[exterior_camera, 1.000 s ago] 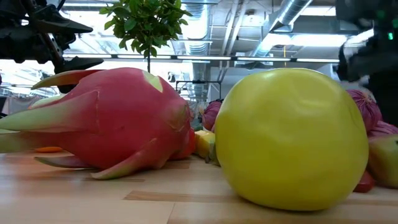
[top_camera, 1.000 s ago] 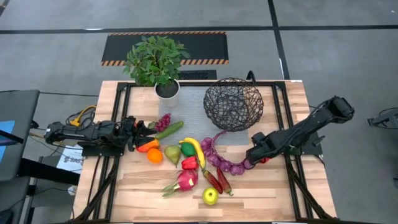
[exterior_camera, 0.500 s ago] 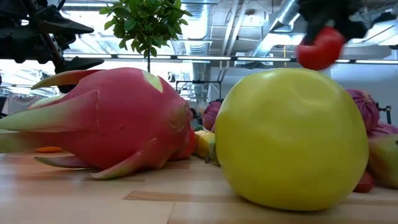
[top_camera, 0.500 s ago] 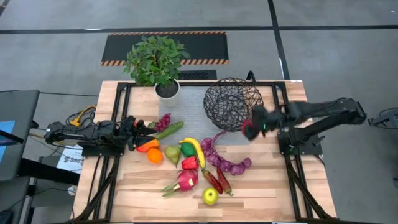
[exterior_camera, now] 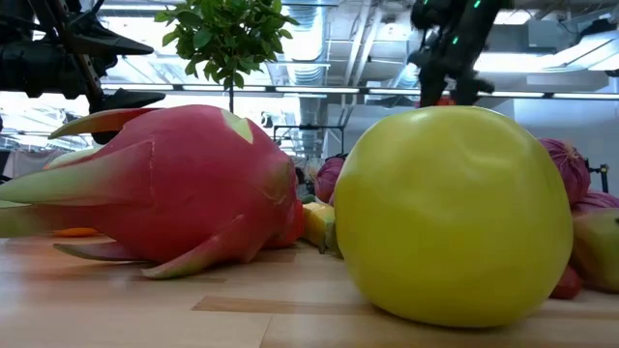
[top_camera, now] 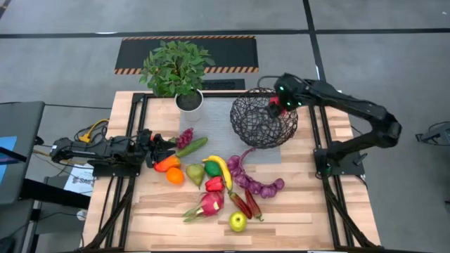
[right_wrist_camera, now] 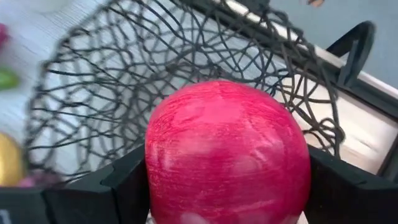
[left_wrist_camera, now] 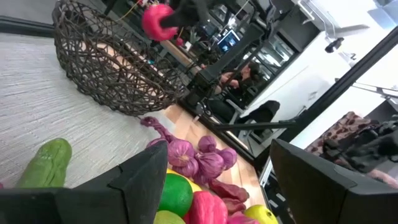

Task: Build produce basket
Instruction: Put the red apple into the wire basket

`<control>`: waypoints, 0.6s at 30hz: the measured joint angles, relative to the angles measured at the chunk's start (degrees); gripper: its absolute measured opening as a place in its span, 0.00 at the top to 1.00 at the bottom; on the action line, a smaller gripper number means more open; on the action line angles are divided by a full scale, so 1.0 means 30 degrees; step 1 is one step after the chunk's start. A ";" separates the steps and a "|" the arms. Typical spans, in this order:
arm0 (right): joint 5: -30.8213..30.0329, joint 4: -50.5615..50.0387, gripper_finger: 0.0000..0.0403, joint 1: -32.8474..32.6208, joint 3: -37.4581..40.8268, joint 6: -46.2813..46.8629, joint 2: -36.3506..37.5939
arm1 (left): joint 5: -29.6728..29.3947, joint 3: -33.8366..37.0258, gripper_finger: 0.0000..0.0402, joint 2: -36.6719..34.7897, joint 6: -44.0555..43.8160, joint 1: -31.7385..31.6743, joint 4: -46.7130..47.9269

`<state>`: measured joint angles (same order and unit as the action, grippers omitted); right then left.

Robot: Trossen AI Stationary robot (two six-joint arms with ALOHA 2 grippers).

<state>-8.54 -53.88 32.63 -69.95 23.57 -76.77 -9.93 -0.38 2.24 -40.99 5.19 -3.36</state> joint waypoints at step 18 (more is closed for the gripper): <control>0.0814 0.2930 0.13 0.2066 -0.0254 -0.3556 -0.7684 | -0.3021 0.0007 0.33 0.0005 -0.0525 0.0000 -0.0372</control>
<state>-6.10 -45.09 38.83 -70.71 12.90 -99.82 -19.00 -0.36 2.26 -42.57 5.19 -4.47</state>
